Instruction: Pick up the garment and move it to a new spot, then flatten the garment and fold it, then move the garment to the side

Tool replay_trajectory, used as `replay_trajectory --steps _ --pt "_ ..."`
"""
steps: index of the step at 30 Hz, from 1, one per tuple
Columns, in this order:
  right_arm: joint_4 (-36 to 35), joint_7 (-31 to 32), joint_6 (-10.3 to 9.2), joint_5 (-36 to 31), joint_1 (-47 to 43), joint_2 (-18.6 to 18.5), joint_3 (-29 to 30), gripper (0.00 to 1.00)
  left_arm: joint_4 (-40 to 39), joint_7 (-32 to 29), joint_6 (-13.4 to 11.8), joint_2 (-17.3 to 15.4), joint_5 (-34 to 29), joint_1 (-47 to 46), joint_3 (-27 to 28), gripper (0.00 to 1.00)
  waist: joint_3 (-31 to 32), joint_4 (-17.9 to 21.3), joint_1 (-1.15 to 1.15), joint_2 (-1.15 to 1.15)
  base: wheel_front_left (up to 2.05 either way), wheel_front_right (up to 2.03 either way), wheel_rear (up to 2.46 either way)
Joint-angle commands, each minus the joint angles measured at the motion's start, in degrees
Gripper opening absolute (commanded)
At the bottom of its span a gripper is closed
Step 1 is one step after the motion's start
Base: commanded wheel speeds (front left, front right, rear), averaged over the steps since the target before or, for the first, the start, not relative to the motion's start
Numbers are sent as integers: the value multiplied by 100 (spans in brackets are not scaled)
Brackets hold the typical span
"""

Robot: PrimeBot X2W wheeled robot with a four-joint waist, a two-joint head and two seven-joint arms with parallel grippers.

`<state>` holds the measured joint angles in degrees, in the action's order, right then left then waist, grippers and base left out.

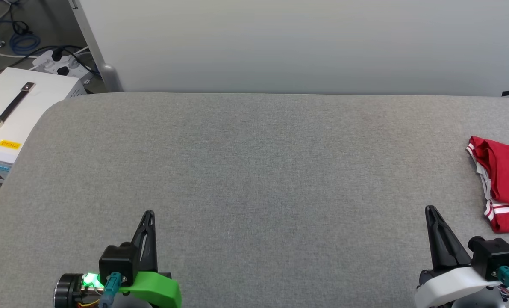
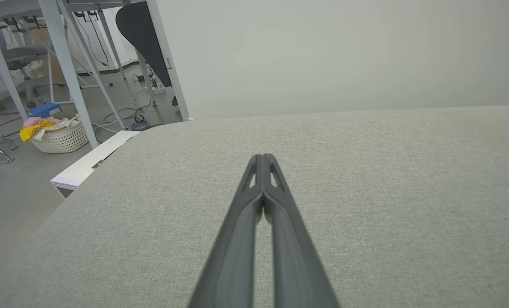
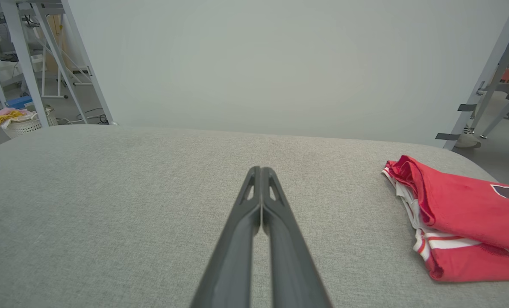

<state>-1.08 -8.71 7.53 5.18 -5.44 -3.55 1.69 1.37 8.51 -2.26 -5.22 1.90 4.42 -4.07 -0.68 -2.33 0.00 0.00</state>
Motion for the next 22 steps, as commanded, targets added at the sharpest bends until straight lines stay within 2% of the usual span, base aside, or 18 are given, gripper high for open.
replay_trajectory --steps 1,22 --pt "23 51 -2 -56 116 19 -13 0 -25 -37 19 31 -59 -137 29 0 2 5 0 0 0 0 0" --pt "48 295 -3 -194 243 33 -59 0 -59 -279 80 92 -98 -228 141 0 21 73 0 0 0 0 0"
